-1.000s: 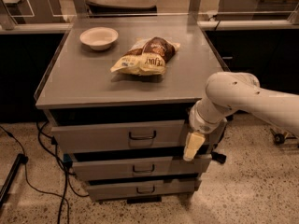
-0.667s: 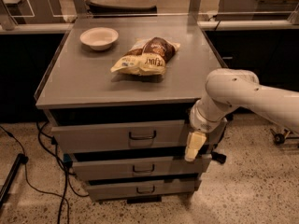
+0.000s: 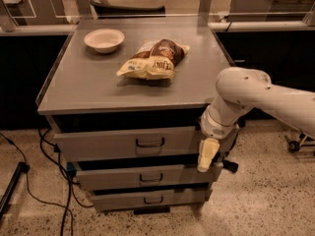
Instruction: Open top drawer
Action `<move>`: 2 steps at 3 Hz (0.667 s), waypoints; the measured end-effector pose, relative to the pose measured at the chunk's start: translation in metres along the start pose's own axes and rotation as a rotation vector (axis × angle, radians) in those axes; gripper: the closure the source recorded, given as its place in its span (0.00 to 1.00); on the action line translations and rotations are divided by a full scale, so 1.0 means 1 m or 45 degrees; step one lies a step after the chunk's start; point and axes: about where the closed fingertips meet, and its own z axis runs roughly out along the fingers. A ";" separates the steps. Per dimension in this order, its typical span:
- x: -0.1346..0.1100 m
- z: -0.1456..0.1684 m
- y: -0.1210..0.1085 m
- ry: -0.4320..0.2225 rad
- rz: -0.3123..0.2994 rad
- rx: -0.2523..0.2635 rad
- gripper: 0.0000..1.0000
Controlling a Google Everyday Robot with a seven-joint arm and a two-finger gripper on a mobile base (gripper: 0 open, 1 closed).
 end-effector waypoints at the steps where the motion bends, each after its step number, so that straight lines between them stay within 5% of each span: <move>1: 0.003 0.001 0.009 0.016 0.001 -0.058 0.00; 2: 0.011 -0.004 0.032 0.027 0.023 -0.122 0.00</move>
Offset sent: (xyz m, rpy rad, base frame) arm -0.0469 -0.0133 0.0024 -0.0146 0.1349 0.0055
